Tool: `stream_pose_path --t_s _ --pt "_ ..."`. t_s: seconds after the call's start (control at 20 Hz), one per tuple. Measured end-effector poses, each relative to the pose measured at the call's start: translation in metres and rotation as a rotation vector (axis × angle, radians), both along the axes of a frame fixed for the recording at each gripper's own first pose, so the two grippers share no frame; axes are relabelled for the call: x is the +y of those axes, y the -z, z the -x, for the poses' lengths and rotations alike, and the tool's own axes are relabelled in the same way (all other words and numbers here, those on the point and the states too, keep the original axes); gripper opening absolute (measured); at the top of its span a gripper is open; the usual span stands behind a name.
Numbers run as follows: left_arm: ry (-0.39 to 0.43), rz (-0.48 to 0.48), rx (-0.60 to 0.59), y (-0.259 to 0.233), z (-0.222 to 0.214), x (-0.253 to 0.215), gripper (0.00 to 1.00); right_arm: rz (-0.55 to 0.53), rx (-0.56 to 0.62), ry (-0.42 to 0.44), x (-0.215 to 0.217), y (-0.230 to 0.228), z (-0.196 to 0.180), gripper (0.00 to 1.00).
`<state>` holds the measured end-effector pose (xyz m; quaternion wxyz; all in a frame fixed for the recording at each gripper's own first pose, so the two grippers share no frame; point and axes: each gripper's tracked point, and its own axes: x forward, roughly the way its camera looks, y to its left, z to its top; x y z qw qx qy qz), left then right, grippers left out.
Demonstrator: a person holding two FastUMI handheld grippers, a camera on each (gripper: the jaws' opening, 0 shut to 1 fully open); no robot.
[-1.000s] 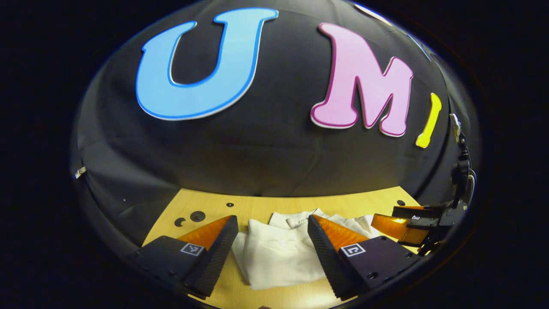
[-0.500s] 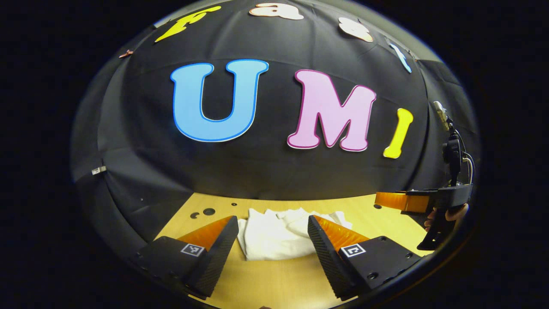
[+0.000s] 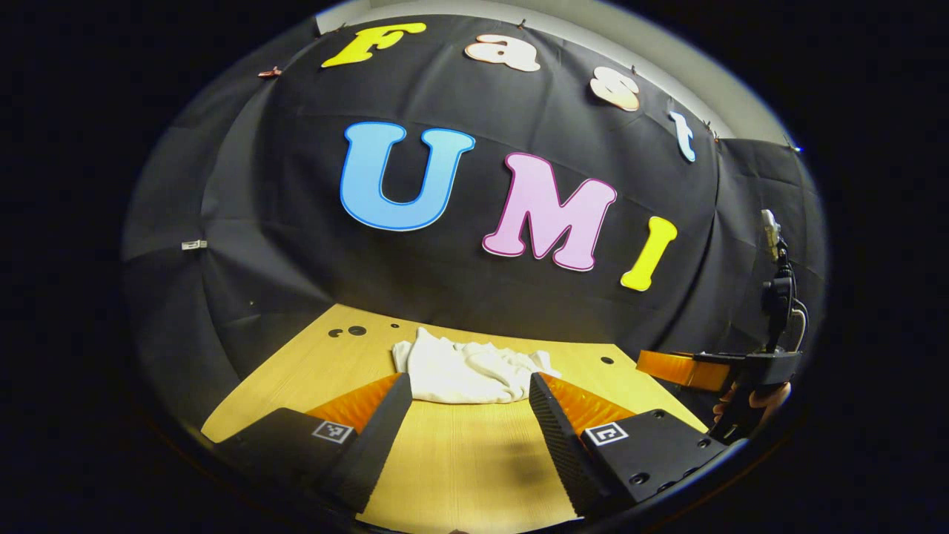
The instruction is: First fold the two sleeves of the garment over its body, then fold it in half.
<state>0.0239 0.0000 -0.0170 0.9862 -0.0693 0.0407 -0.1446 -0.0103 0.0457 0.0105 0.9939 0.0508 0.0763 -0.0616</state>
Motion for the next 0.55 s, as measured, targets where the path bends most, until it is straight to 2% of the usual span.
stream_pose_path --t_s 0.15,0.55 --pt "-0.014 -0.006 -0.021 0.006 0.016 0.001 0.98 0.04 -0.014 0.0 -0.004 -0.001 0.014 0.98" --pt "0.014 -0.052 0.004 0.016 0.023 -0.018 0.98 0.009 -0.002 0.016 -0.01 0.013 0.03 0.98"
